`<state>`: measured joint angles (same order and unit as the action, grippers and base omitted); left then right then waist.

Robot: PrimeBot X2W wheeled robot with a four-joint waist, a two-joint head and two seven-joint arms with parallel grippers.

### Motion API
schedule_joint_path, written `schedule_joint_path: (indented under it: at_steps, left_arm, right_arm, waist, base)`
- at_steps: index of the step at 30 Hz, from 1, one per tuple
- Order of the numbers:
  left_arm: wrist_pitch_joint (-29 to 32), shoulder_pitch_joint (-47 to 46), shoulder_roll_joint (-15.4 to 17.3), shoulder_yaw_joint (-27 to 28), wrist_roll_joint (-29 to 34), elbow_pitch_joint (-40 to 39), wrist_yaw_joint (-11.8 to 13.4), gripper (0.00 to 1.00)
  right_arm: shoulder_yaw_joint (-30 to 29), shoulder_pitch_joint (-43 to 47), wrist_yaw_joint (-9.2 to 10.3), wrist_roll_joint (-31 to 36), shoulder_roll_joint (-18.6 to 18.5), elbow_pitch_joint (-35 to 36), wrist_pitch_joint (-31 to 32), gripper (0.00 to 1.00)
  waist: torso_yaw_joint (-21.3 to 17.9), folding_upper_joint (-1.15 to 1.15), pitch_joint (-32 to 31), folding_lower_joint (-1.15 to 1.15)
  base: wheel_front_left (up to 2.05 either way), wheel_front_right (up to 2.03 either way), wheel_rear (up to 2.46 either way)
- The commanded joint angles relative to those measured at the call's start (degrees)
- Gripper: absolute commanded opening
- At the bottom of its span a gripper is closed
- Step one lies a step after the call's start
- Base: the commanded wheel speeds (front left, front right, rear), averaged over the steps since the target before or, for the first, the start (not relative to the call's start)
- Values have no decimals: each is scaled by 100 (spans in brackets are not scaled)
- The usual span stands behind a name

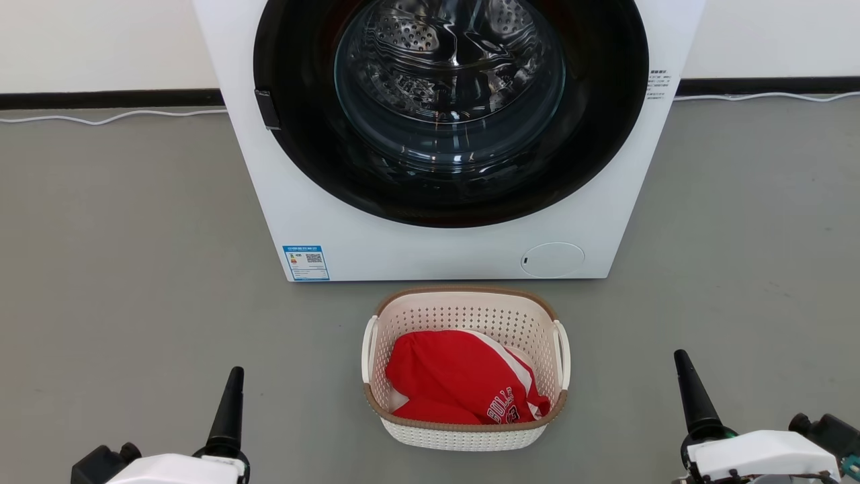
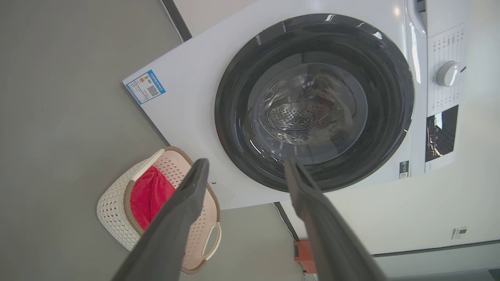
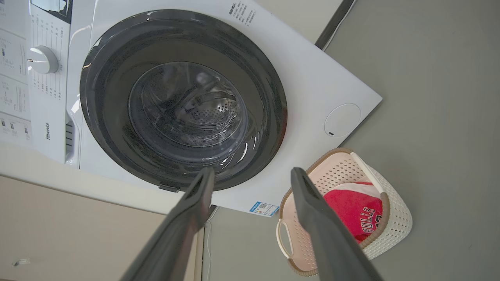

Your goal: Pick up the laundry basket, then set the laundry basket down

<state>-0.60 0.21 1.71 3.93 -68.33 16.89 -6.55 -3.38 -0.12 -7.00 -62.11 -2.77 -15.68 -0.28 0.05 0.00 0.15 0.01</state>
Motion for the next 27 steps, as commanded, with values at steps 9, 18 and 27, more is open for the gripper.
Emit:
schedule_joint_path:
  at_steps: [9, 18, 27]
  left_arm:
    - [-176, -309, 46, -25, 1159, -193, 134, 100]
    - [-310, -285, 108, -134, 1926, -146, 238, 100]
    - [-479, -237, 277, -318, 2746, -117, 423, 100]
  right_arm:
    - [201, -347, -22, 1038, -114, 81, -206, 100]
    - [296, -403, -25, 1736, -147, -79, -340, 100]
    - [378, -423, -28, 2489, -157, -213, -509, 100]
  waist:
    - [-3, 0, -17, -1]
    - [9, 0, -31, -1]
    - [20, 0, -41, -1]
  base:
    - [0, 0, 0]
    - [0, 0, 0]
    - [0, 0, 0]
